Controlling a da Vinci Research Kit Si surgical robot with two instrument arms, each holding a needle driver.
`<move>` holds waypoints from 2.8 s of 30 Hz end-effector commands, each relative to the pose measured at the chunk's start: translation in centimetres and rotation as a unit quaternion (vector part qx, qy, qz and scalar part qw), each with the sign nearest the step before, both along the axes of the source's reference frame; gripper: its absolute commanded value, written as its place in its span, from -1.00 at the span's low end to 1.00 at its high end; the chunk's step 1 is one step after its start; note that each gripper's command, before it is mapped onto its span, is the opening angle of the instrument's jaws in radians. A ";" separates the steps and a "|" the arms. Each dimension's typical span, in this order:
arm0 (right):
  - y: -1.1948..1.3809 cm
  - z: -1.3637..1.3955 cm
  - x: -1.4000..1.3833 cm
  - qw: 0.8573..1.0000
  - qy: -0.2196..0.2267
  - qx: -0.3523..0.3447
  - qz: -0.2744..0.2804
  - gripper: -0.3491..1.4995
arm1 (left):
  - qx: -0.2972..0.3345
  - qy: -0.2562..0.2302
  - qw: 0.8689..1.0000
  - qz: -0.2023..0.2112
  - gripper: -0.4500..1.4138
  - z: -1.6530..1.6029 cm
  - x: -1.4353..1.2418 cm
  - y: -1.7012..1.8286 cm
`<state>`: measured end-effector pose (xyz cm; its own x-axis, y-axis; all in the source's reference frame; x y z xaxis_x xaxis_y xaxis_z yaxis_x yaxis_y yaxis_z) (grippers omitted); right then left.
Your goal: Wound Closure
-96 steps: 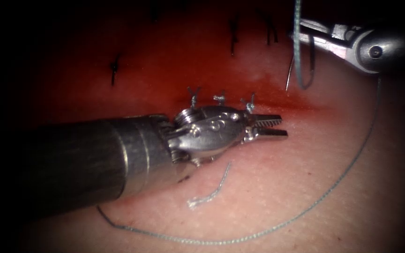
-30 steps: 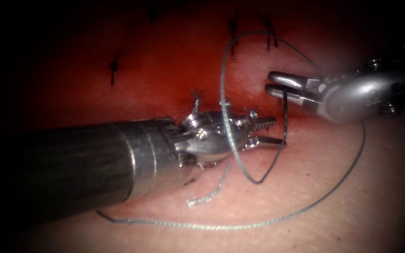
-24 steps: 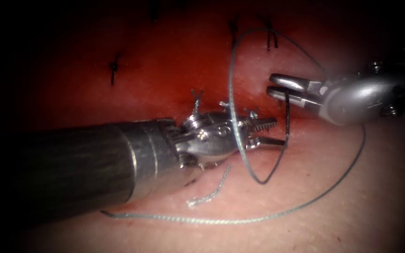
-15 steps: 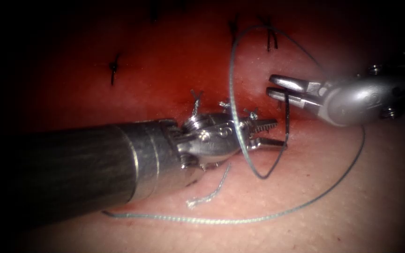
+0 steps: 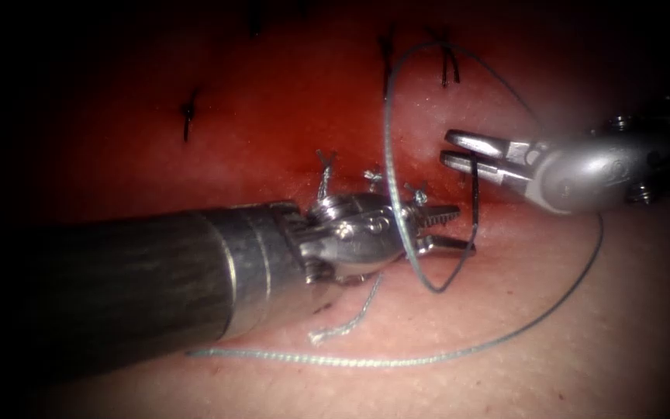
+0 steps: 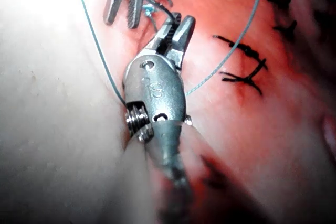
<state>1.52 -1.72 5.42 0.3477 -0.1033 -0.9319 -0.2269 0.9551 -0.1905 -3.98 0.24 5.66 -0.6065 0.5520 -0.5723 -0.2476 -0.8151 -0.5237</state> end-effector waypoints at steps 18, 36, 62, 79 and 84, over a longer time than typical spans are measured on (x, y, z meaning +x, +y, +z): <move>0.54 -0.12 0.10 0.996 0.016 0.086 0.020 -1.00 | 0.106 -0.007 0.994 0.022 -1.00 0.36 -0.01 -0.04; 0.90 0.03 0.21 0.983 0.015 0.183 0.027 -1.00 | 0.124 0.050 0.990 0.040 -1.00 0.87 0.14 -0.09; 1.01 0.09 0.19 0.899 0.046 0.430 0.066 -1.00 | 0.112 0.070 0.990 0.049 -0.86 0.73 0.10 -0.17; 0.61 0.21 0.24 0.682 0.088 0.722 0.077 -1.00 | 0.107 0.070 0.990 0.059 -0.84 0.74 0.13 -0.16; 0.36 0.02 0.27 0.660 0.085 0.744 0.061 -1.00 | 0.104 0.068 0.990 0.064 -0.84 0.72 0.14 -0.16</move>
<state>1.69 -1.37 5.41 0.1424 0.9898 0.0099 -0.2212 0.0220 0.9750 -3.78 0.06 6.34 -0.7432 0.5632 -0.3612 -0.2299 -0.7219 -0.6527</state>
